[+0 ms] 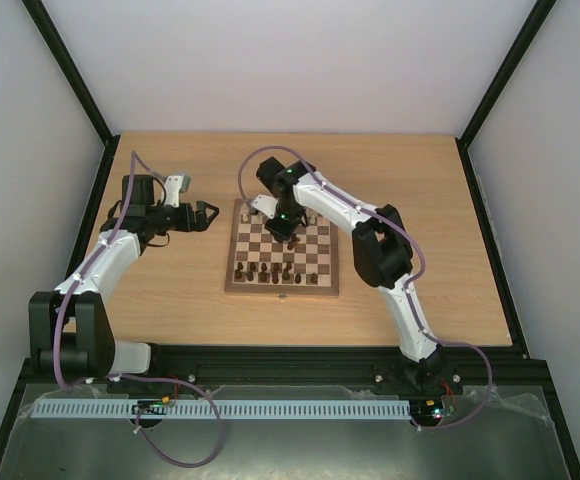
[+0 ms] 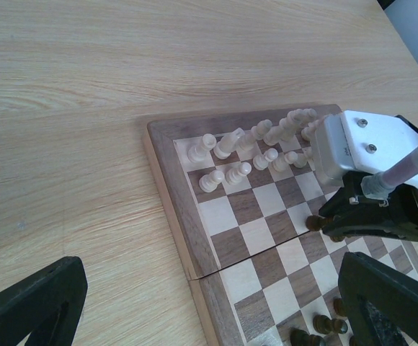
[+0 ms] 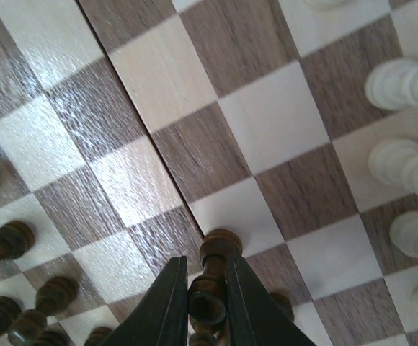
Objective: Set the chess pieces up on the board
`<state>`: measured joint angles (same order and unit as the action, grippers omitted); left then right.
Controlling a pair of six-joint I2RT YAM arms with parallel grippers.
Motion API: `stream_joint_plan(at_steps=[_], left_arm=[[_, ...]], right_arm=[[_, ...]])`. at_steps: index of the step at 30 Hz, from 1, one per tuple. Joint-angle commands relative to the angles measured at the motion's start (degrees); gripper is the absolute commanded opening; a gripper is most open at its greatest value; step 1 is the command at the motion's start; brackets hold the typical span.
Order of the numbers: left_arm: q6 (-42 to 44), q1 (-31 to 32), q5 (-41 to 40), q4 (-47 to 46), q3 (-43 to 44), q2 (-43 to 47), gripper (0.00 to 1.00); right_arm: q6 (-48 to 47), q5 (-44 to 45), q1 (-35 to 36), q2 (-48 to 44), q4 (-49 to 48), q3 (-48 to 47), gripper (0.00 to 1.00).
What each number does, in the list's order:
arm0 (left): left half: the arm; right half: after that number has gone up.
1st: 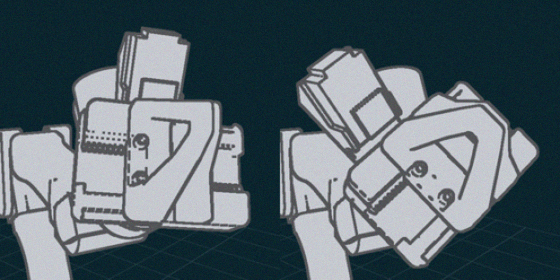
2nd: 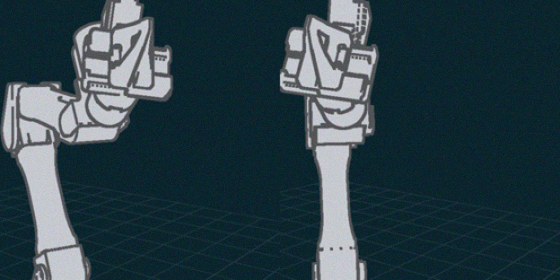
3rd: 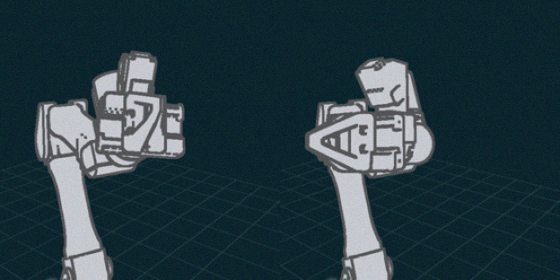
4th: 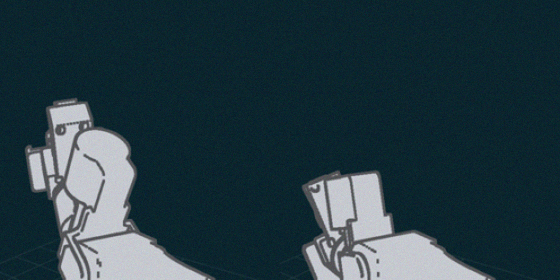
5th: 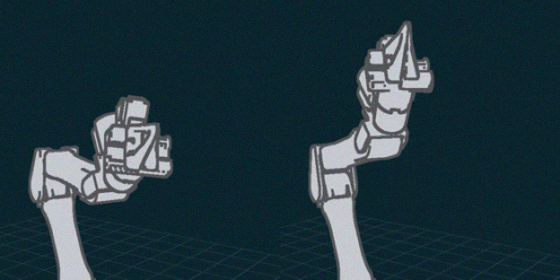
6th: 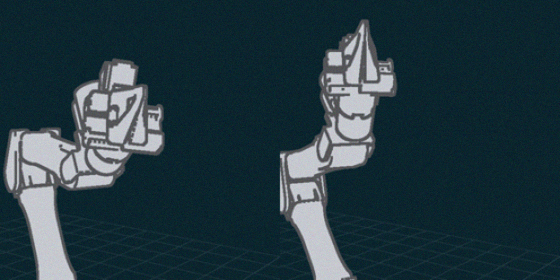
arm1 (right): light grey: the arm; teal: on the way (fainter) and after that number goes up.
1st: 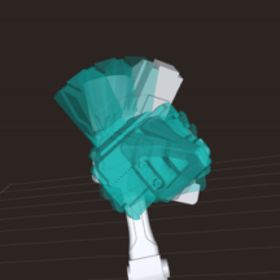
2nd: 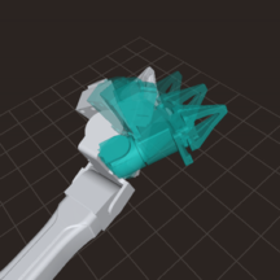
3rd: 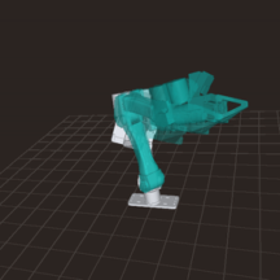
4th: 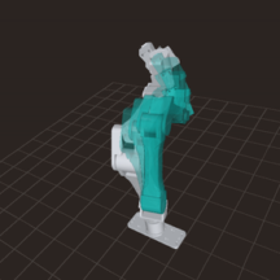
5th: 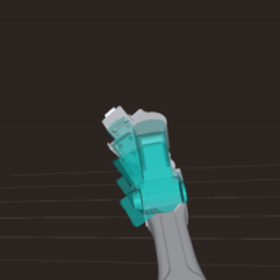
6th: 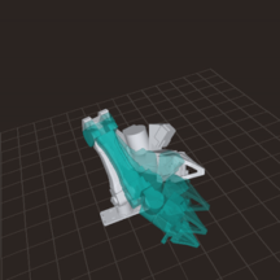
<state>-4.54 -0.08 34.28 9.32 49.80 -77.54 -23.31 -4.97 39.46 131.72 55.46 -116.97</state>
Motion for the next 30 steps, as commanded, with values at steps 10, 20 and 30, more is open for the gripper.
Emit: stream_joint_plan(at_steps=[10, 20, 30], left_arm=[[-0.34, -0.42, 0.62, -1.48, -0.8, 1.16, 0.98], [-1.14, -0.45, 1.15, -2.0, -0.57, 0.15, 0.98], [-1.44, -0.33, 1.27, -2.09, -0.16, -0.62, 0.98]], right_arm=[[-1.56, 0.17, 1.12, -4.71, 3.78, -0.04, 0.07], [-1.45, 1.81, -0.95, -16.37, 2.55, 12.45, 0.06], [-2.68, 1.48, -5.67, -29.57, -2.39, 32.46, 0.06]])
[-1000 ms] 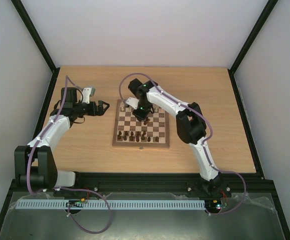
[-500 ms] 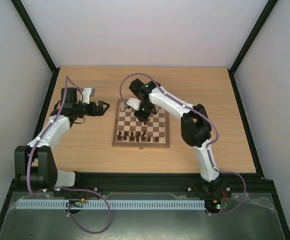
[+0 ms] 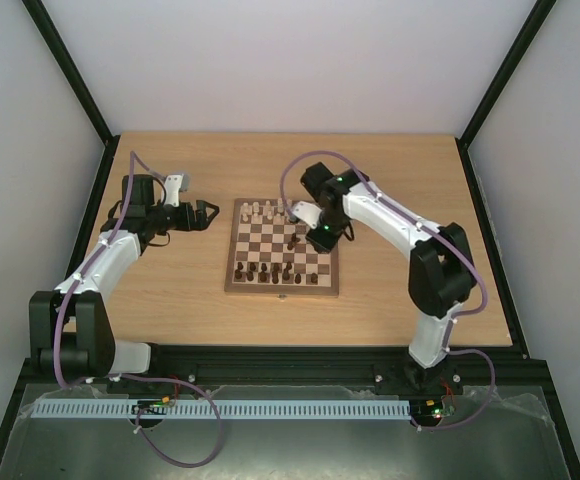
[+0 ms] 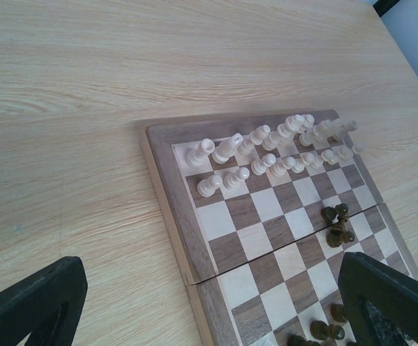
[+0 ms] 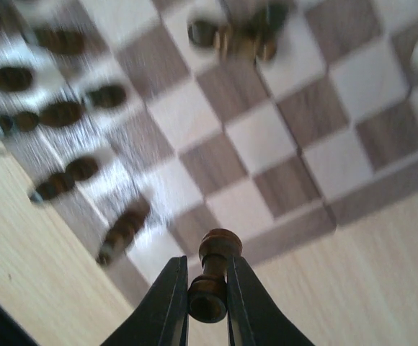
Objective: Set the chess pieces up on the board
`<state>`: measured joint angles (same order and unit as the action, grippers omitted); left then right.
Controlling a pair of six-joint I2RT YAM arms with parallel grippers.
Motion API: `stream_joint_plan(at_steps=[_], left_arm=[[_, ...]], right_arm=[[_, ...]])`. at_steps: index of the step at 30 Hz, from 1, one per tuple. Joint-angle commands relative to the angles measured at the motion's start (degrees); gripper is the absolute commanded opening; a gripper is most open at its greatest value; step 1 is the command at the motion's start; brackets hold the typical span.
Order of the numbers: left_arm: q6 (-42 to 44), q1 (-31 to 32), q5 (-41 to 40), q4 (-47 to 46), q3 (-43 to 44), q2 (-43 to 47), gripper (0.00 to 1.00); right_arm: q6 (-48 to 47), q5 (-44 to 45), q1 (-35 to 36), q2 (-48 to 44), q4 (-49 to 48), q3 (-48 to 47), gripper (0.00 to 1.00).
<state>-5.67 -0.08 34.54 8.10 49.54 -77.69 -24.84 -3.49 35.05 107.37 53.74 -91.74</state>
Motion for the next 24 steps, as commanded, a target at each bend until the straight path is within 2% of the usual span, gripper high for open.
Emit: stream_joint_plan(at_steps=[1, 6, 9, 24], left_arm=[[-0.3, -0.36, 1.03, -0.81, 0.18, -0.54, 0.98], [-0.39, -0.19, 1.14, -0.89, 0.4, -1.02, 0.98], [-0.37, -0.1, 1.14, -0.57, 0.68, -0.96, 0.98], [-0.04, -0.01, 0.78, -0.19, 0.42, -0.31, 0.98]], right_arm=[[-1.56, 0.02, -1.37, -6.57, -1.97, 9.77, 0.06], [-4.62, -2.58, -1.39, -13.76, -9.78, 22.11, 0.07], [-5.54, -2.22, -1.34, -14.64, -12.84, 26.63, 0.07], [-5.31, -5.21, 0.75, -12.23, -14.87, 28.03, 0.08]])
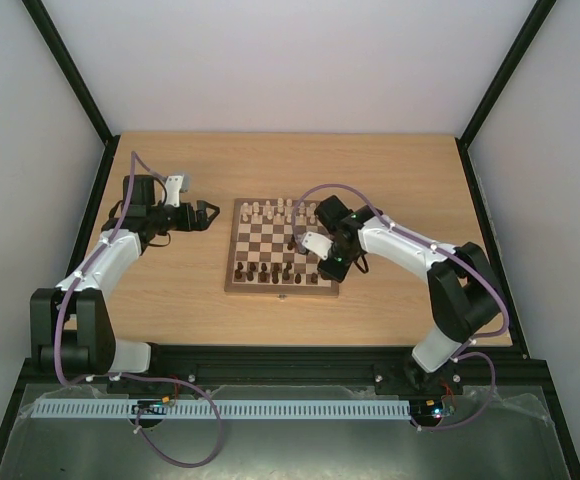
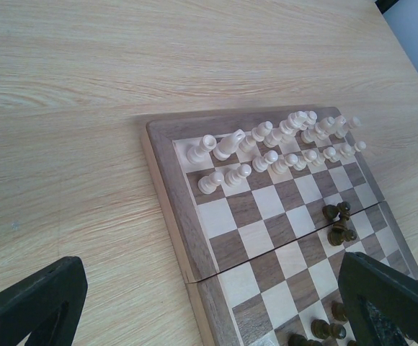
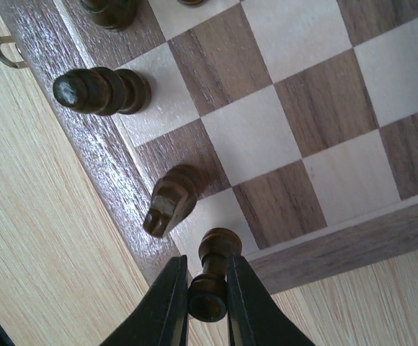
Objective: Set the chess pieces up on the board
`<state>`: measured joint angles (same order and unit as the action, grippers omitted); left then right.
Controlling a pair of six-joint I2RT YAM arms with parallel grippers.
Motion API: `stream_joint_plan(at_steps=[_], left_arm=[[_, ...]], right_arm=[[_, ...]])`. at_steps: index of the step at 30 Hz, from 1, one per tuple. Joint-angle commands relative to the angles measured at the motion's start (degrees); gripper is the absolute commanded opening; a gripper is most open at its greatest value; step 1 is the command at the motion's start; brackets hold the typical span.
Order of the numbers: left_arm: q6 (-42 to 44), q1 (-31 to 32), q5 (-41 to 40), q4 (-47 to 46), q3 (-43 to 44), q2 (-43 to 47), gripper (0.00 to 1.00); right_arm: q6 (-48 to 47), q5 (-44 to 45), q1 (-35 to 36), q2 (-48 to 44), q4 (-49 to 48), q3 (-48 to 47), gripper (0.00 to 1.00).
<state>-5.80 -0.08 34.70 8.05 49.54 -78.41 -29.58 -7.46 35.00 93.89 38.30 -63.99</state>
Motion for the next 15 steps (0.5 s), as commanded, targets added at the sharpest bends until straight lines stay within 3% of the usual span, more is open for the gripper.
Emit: stream_joint_plan(at_steps=[1, 9, 15], left_arm=[[0.11, -0.01, 0.61, -0.1, 0.3, 0.41, 0.98], [-0.06, -0.01, 0.63, -0.46, -0.06, 0.42, 0.98], [-0.04, -0.01, 0.68, -0.52, -0.06, 0.34, 0.98]], right_arm=[[-0.64, -1.24, 0.95, 1.39, 0.57, 0.38, 0.08], [-1.09, -0.92, 1.47, 1.67, 1.03, 1.63, 0.09], [-0.87, -0.07, 1.56, 2.26, 1.03, 1.36, 0.2]])
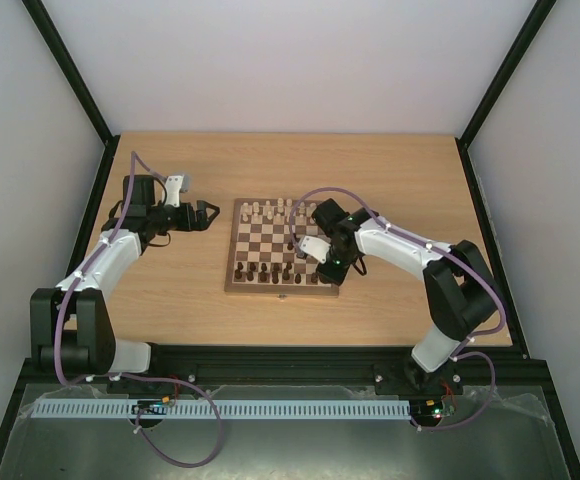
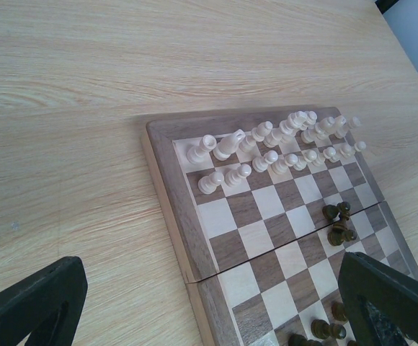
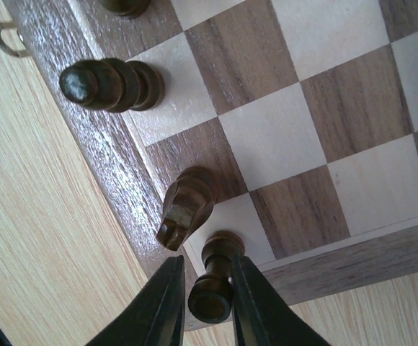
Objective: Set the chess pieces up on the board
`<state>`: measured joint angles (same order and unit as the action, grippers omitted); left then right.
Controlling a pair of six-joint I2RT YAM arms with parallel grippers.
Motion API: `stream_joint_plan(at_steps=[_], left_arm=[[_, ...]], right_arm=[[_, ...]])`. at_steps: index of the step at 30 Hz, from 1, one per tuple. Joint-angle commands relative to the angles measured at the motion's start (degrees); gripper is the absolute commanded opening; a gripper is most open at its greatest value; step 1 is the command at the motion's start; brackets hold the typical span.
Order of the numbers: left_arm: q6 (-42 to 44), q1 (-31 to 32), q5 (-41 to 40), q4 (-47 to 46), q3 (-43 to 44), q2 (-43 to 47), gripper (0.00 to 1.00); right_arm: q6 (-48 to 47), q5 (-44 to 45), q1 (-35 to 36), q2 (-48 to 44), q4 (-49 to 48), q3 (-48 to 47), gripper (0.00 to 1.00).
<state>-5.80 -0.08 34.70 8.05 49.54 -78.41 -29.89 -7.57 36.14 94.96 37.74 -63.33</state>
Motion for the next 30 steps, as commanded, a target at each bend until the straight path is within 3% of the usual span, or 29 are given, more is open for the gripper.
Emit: stream_joint_plan(at_steps=[1, 11, 20, 30], left_arm=[[-0.08, -0.01, 0.66, -0.5, -0.06, 0.36, 0.98], [0.21, -0.01, 0.6, -0.37, -0.17, 0.76, 0.98], [1.23, -0.1, 1.95, 1.11, 0.95, 0.69, 0.93], [0.97, -0.25, 1.43, 1.13, 0.91, 1.41, 0.94]], right_arm=[[-0.53, 0.13, 0.42, 1.19, 1.79, 0.21, 0.22], [-3.13, -2.52, -0.66, -1.02, 9.91, -11.53, 0.34], [6.92, -0.68, -1.83, 13.01, 8.35, -26.79, 0.26], [8.11, 1.05, -1.81, 24.31, 9.55, -36.71, 0.27]])
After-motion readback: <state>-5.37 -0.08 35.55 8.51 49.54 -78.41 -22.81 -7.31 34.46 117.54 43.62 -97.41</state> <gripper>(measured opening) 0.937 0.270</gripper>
